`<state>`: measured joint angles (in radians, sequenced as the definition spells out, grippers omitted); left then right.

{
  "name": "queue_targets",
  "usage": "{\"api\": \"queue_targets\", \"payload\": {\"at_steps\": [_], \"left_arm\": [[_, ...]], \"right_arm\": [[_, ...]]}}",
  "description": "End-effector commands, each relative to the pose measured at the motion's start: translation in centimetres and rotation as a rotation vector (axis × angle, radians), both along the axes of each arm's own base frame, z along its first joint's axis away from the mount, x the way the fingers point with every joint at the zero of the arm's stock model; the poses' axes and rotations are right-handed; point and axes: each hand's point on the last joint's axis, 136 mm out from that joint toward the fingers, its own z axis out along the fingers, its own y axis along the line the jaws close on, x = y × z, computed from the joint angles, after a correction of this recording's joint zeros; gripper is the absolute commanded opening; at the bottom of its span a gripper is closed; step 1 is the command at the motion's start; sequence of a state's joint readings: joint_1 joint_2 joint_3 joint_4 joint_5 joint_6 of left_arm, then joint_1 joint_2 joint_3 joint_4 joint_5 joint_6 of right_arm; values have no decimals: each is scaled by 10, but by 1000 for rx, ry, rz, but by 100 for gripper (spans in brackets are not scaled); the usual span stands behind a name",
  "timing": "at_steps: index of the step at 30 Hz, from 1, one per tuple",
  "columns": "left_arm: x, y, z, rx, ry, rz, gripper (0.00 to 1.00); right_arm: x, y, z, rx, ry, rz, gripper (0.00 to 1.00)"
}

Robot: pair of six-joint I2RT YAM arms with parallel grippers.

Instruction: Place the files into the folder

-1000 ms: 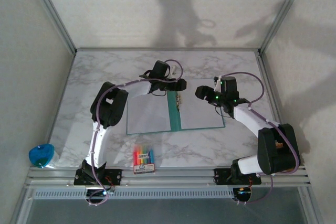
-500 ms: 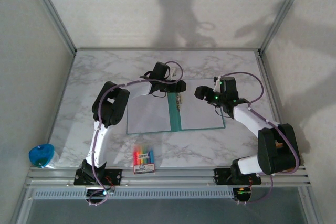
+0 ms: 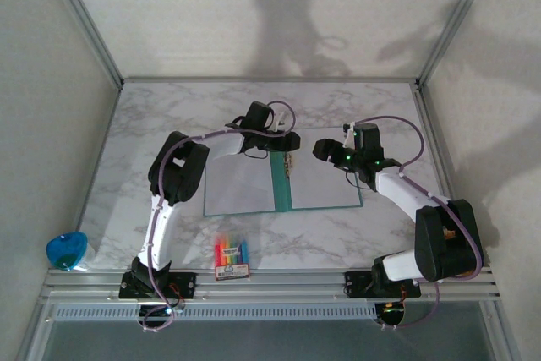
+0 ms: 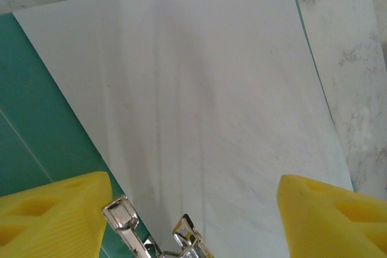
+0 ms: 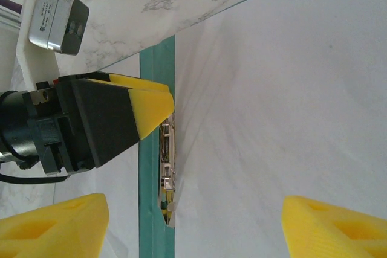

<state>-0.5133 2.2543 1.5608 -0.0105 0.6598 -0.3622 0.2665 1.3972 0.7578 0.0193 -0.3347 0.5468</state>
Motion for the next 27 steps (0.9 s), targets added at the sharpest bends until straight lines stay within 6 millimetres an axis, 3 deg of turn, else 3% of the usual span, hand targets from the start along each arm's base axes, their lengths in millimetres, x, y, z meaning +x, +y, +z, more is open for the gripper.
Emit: {"api": "queue_targets", "payload": {"at_steps": [1,11,27], "left_arm": [[-2,-2,26,-44,-54,-45,73],[-10,-3,51,-75,-82,-54,73],[-56,-17,65,-85,-76,-148,73]], "right_arm": [[4,4,5,-5,-32,18,76],[4,5,6,-14,-33,21,76],[2,1,9,-26,-44,11,76]]}}
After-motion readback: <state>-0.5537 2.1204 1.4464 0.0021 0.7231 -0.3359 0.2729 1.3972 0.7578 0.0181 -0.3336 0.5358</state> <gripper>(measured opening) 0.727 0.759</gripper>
